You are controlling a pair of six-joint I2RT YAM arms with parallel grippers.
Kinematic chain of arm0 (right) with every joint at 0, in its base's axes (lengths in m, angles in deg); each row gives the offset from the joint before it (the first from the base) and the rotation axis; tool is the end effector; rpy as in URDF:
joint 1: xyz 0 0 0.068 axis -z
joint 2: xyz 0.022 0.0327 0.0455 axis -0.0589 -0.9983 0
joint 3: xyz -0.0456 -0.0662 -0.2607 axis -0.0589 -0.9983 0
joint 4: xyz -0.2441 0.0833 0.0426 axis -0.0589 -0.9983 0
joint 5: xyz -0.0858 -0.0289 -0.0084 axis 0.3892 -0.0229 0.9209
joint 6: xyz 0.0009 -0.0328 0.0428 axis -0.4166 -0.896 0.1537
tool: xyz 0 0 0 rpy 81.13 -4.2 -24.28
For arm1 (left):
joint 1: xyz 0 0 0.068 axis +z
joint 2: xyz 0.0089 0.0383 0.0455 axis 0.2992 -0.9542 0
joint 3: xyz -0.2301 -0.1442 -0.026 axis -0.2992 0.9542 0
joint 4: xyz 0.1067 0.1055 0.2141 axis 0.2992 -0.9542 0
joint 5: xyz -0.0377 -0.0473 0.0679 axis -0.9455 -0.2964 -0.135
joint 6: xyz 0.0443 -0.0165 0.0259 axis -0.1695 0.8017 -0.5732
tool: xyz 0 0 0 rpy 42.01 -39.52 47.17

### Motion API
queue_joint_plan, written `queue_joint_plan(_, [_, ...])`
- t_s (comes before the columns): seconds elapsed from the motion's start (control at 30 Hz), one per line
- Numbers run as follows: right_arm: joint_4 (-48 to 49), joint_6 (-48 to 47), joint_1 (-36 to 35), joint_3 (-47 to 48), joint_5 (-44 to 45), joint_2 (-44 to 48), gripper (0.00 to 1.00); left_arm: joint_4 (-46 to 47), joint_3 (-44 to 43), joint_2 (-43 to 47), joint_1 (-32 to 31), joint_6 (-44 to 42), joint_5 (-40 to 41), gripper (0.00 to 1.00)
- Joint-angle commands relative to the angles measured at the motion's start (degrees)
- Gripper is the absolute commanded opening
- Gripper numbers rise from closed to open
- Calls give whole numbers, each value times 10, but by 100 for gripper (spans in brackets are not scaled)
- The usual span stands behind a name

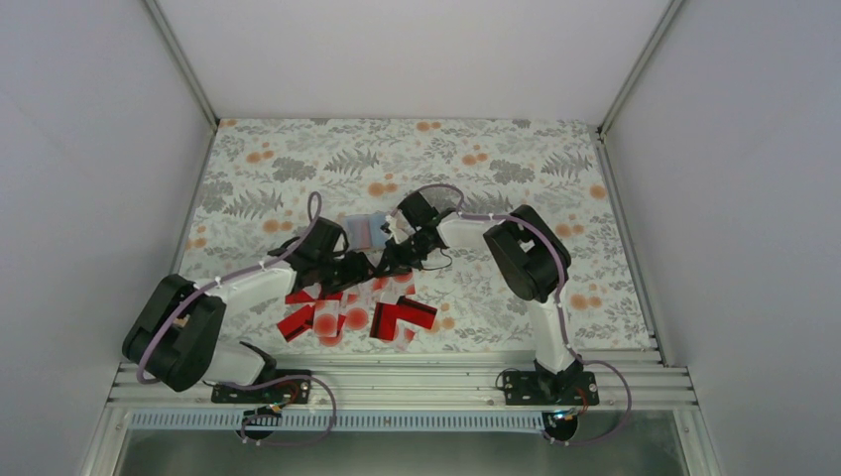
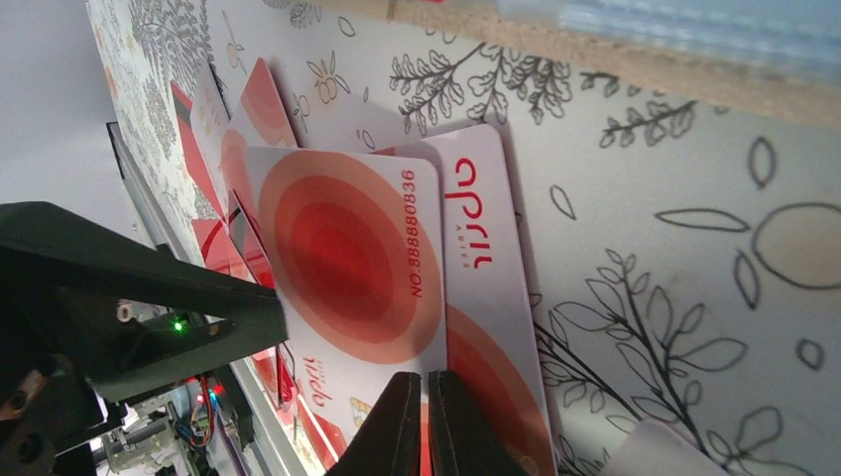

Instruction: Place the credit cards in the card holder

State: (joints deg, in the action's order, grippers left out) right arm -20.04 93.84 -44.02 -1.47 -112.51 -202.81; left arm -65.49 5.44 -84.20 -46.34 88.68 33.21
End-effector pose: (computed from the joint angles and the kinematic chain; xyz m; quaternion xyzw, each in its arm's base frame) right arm 0.2919 0.2843 0.1054 0.1651 -0.8914 -0.4163 0.0697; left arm 0.2040 -0.1276 0.1499 -0.0983 0.9393 -0.3107 0.1072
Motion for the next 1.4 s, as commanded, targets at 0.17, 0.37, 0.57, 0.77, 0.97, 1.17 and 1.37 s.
queue_joint_plan(0.17, [-34, 10, -7, -6, -4, -9, 4, 73, -63, 7, -33, -12, -48, 66])
queue_joint_plan(0.37, [-33, 14, -2, -6, -16, -4, 5, 94, -72, -25, -42, -13, -56, 66])
queue_joint_plan(0.57, [-27, 12, 5, -17, -17, -7, 5, 105, -89, -73, -52, -18, -57, 66])
queue_joint_plan(0.77, [-10, 12, 13, -34, -22, -12, 5, -29, -135, -45, -61, -38, 50, 65])
queue_joint_plan(0.97, [2, 10, 14, -27, -30, -25, 5, -115, -122, -32, -60, -44, 123, 64])
queue_joint_plan(1.17, [14, 10, 14, -29, -35, -30, 5, -140, -116, -41, -48, -39, 165, 54])
queue_joint_plan(1.37, [19, 11, 14, -31, -34, -35, 5, -150, -105, -22, -15, -43, 172, 45])
